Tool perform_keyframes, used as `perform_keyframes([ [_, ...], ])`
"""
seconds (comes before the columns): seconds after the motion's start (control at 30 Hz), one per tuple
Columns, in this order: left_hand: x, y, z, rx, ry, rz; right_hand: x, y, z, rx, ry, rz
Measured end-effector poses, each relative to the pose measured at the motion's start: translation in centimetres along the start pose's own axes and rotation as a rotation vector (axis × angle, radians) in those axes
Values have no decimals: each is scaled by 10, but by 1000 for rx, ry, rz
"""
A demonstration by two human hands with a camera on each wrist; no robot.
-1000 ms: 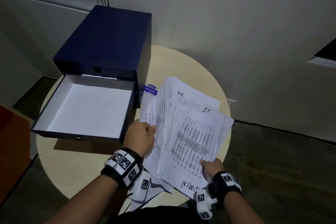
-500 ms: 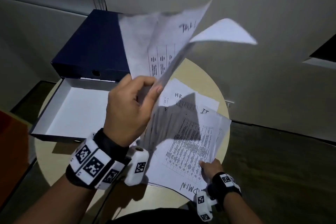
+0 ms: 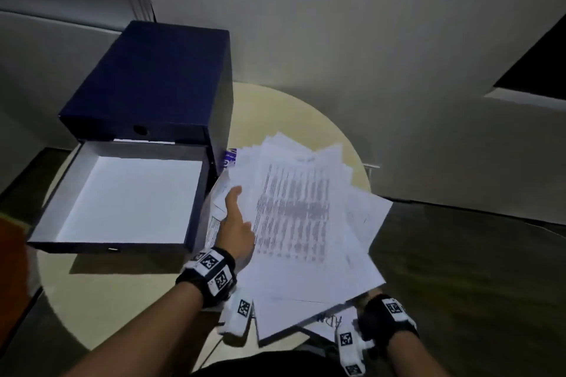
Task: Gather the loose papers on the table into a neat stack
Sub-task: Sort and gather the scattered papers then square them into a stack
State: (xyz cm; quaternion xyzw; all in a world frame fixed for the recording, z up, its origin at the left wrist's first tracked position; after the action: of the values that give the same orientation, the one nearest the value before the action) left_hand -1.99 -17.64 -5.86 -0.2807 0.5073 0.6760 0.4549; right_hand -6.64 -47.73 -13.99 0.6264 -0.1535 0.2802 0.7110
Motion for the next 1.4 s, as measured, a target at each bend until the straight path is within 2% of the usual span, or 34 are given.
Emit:
perform_keyframes([
  [0.1, 49, -14, -13, 77, -52, 118, 13, -15, -8, 79, -265, 88],
  [0.13, 57, -16, -13, 88, -56, 125, 10, -18, -9, 90, -230, 84],
  [0.23, 64, -21, -9, 104, -89, 98, -16, -51, -4, 188, -322, 22],
  [0.27, 65, -23, -8, 114, -105, 91, -30, -72, 0, 176, -285, 30],
  [0.33, 68, -29, -8, 126, -131, 105, -25, -71, -4, 156, -177, 72],
  [0.4, 68, -30, -16, 195, -174, 126, -29, -82, -5, 115, -64, 108],
  [0.47, 67, -30, -24, 220, -203, 100, -11, -54, -18, 119, 56, 154],
  [0.53, 68, -31, -25, 164, -249, 83, 7, -27, -32, 139, 19, 179],
  [0.6, 71, -32, -20, 94, -292, 54, 7, -27, -34, 142, -38, 184],
  [0.73, 89, -27, -1, 45, -33, 169, 7, -36, -36, 136, -28, 225],
  [0.87, 100, -27, 15, -24, 279, 273, 23, -31, -47, 223, -69, 270],
  [0.9, 98, -25, 14, 5, 348, 281, 28, -30, -51, 255, -83, 276],
  [1.0, 106, -22, 10, 69, 446, 286, 44, -22, -63, 297, -51, 270],
  [1.1, 155, -34, 10, 46, 391, 449, 50, -29, -71, 350, 137, 194],
  [1.13, 166, -32, 14, 22, 336, 517, 53, -28, -75, 329, 203, 157],
  [1.17, 170, -27, 18, -25, 311, 577, 56, -32, -73, 244, 256, 163],
  [1.27, 169, -8, 30, -94, 326, 714, 72, -33, -55, -189, 425, 275],
  [1.3, 169, -6, 30, -75, 324, 737, 76, -32, -49, -257, 424, 280],
  [1.4, 165, -7, 30, -83, 334, 753, 74, -36, -40, -225, 357, 170],
])
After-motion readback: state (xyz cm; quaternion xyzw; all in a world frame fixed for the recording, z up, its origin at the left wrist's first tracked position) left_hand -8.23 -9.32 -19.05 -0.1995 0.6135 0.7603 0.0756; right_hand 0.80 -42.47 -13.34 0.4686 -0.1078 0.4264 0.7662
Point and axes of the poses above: each hand's wrist, its own y-axis away from the middle knuckle, its own z-axis out of the back of the hand, x = y × z, the point moved 4 cm from there along -y, towards the middle knuckle, and after that the axes turned 10 degrees about x, right-handed, at the moved point
